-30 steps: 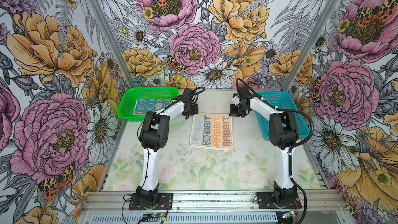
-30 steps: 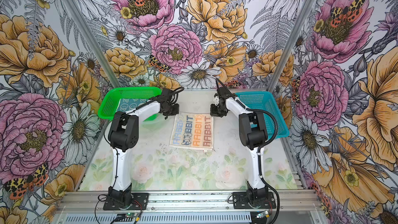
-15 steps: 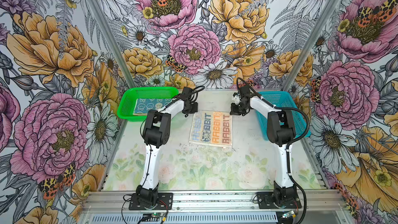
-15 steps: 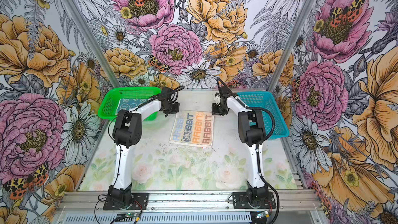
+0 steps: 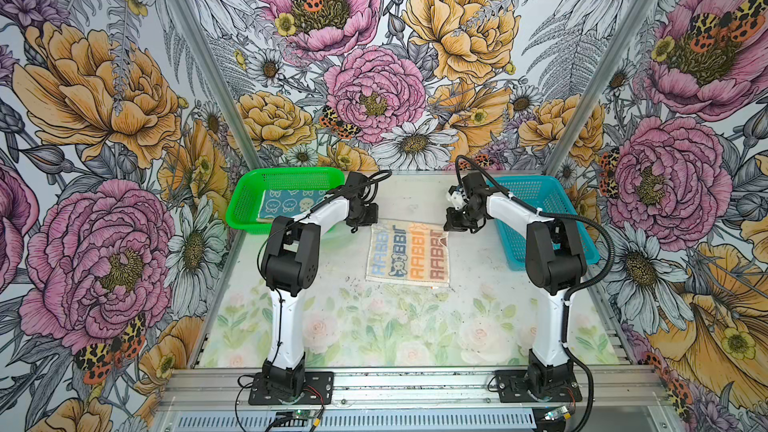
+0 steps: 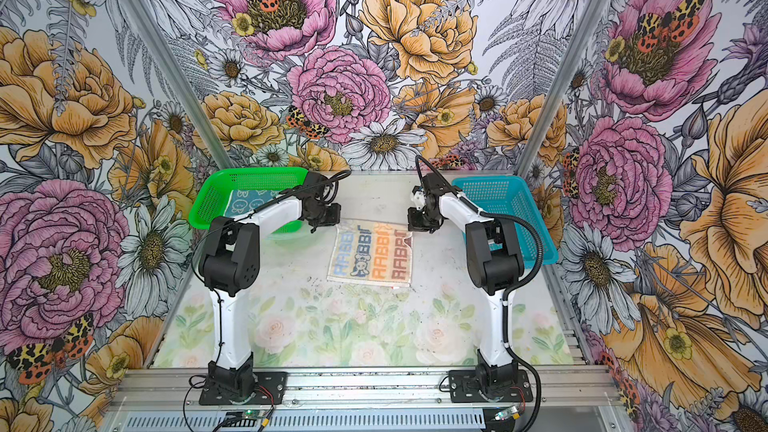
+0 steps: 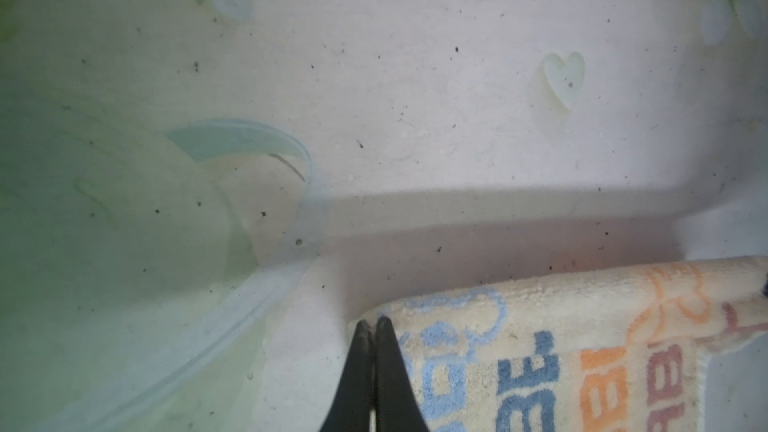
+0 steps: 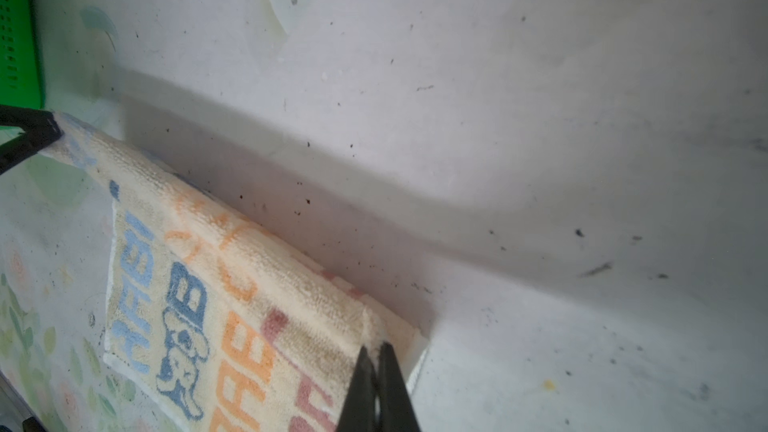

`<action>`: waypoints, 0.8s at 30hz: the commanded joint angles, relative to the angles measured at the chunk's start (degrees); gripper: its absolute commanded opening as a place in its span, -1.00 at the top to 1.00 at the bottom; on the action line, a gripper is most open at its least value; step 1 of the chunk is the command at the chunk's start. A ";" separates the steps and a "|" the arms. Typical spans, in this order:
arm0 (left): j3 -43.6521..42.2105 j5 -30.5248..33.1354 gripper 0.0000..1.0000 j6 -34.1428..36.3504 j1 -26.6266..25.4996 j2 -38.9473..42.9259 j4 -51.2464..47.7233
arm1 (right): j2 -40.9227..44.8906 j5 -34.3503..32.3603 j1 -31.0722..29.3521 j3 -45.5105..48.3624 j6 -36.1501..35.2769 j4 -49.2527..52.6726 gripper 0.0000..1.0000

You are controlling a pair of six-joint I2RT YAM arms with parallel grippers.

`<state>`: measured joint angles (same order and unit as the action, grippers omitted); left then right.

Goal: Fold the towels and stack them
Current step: 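Fold the held far edge over toward the robot with both grippers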

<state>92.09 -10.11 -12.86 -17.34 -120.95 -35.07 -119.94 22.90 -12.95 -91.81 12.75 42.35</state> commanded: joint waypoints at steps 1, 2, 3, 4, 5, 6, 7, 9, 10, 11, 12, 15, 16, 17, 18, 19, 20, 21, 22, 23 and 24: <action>-2.36 1.98 1.00 0.49 1.19 3.07 -0.03 | 4.19 -1.58 0.21 2.49 -0.54 -0.58 1.00; -2.97 2.19 1.00 0.40 1.09 3.66 0.03 | 4.98 -1.56 0.05 3.21 -0.47 -0.75 1.00; -3.57 2.38 1.00 0.15 1.06 4.15 0.03 | 5.64 -1.54 -0.13 3.98 -0.45 -0.86 1.00; -4.00 2.50 1.00 0.00 1.01 4.67 0.09 | 6.08 -1.63 -0.23 4.61 -0.43 -0.95 1.00; -4.64 2.70 1.00 -0.22 0.95 5.21 0.05 | 6.75 -1.86 -0.40 5.27 -0.28 -1.00 1.00; -5.23 2.81 1.00 -0.42 0.79 5.77 0.04 | 7.40 -2.10 -0.49 6.09 -0.20 -1.12 1.00; -5.81 2.94 1.00 -0.58 0.69 6.41 0.08 | 7.95 -2.23 -0.50 6.71 -0.15 -1.20 1.00; -7.32 3.40 1.00 -0.91 0.41 7.55 0.07 | 9.54 -2.56 -0.74 8.27 0.10 -1.56 1.00; -7.99 3.51 1.00 -1.06 0.37 8.10 0.09 | 10.16 -2.66 -0.82 8.91 0.18 -1.57 1.00; -8.77 3.36 1.00 -1.39 0.35 8.79 0.08 | 10.89 -2.59 -0.93 9.65 0.30 -1.57 1.00; -9.39 3.34 1.00 -1.53 0.22 9.42 0.08 | 11.69 -2.59 -1.10 10.47 0.40 -1.57 1.00; -11.75 3.38 1.00 -2.36 -0.16 11.43 0.02 | 13.75 -3.40 -1.85 13.24 0.42 -1.69 1.00; -12.67 3.33 1.00 -2.64 -0.30 12.21 0.11 | 14.26 -3.75 -1.94 14.14 0.39 -1.82 1.00; -13.65 3.49 1.00 -2.90 -0.49 13.04 0.09 | 14.81 -4.20 -2.06 15.25 0.36 -1.94 1.00; -14.67 3.69 1.00 -3.23 -0.63 13.87 0.09 | 15.31 -4.49 -2.10 16.32 0.36 -2.15 1.00; -15.66 3.76 1.00 -3.51 -0.74 14.63 0.05 | 15.88 -4.73 -2.14 17.21 0.43 -2.31 1.00; -16.58 3.69 1.00 -3.95 -0.67 15.38 0.08 | 16.40 -5.01 -2.17 18.21 0.45 -2.66 1.00; -17.48 3.50 1.00 -4.40 -0.67 16.03 0.08 | 16.94 -5.24 -2.21 19.13 0.63 -2.87 1.00; -18.19 3.24 1.00 -4.74 -0.67 16.02 0.09 | 17.32 -5.38 -2.33 19.77 0.73 -3.02 1.00; -18.98 2.85 1.00 -5.16 -0.76 18.32 0.08 | 17.81 -5.63 -2.35 20.74 0.90 -3.20 1.00; -19.79 2.56 1.00 -5.55 -0.85 18.97 0.09 | 18.34 -5.84 -2.43 21.56 1.19 -3.45 1.00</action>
<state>74.13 -10.63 -16.40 -19.25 -105.45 -34.83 -104.68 22.55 -16.10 -72.29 13.21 37.93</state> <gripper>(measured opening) 0.047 0.050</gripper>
